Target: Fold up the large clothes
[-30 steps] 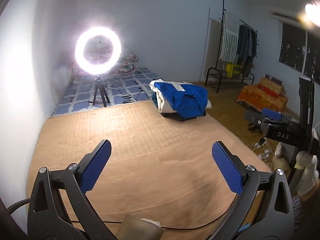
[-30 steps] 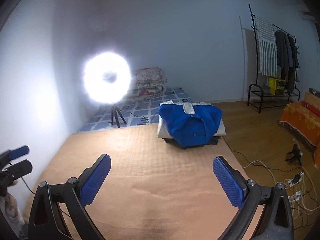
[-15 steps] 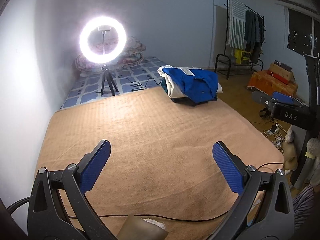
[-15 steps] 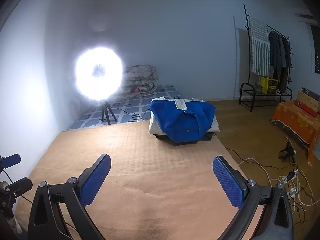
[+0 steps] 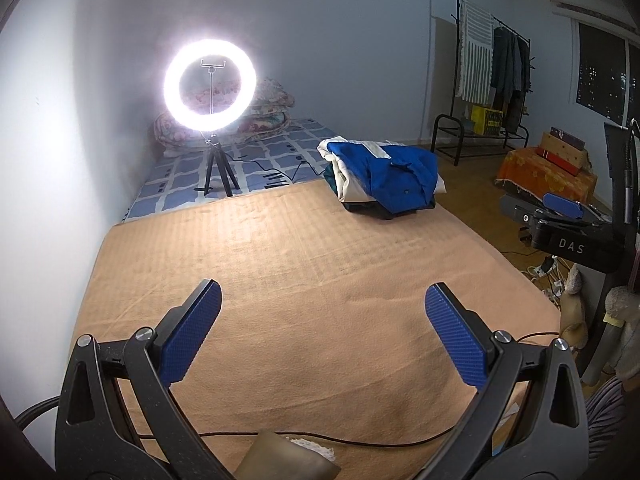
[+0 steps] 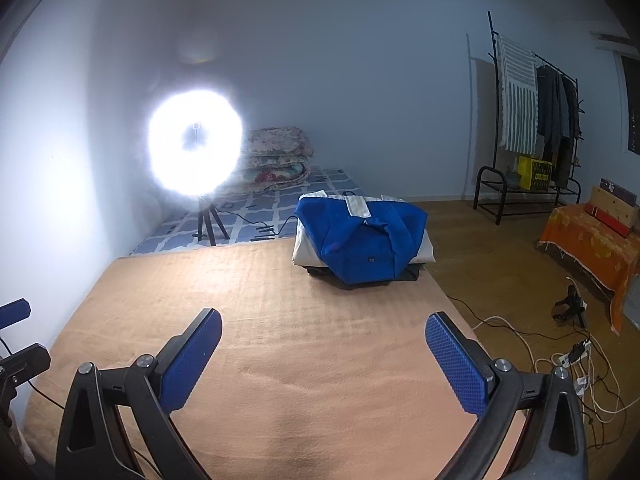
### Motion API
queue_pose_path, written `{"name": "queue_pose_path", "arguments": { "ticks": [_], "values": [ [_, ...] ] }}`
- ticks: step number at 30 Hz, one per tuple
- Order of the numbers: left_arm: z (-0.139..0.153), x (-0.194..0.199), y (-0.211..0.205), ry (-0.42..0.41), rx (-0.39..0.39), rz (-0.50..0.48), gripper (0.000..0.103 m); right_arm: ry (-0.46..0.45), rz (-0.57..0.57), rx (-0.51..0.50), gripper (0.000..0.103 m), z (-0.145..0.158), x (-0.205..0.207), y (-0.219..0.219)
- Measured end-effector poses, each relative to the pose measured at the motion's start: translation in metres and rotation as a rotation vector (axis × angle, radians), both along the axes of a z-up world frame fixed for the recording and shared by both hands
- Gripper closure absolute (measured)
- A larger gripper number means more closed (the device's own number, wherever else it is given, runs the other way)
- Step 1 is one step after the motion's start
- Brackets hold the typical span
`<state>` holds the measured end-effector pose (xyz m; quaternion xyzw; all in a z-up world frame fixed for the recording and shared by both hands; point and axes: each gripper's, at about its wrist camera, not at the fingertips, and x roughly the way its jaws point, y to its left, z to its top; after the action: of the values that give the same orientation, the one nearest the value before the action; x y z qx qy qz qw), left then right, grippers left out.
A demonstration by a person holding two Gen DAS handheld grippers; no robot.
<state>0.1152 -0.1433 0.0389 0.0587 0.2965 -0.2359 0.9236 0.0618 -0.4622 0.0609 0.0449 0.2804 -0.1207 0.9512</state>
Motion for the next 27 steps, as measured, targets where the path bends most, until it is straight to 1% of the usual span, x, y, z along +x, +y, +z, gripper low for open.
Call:
{"name": "queue_pose_path", "arguments": {
  "ticks": [27],
  "values": [
    [0.0084, -0.0035, -0.0055, -0.011, 0.002, -0.01, 0.0, 0.013, 0.007, -0.035, 0.0, -0.0025, -0.0003, 0.0059]
  ]
}}
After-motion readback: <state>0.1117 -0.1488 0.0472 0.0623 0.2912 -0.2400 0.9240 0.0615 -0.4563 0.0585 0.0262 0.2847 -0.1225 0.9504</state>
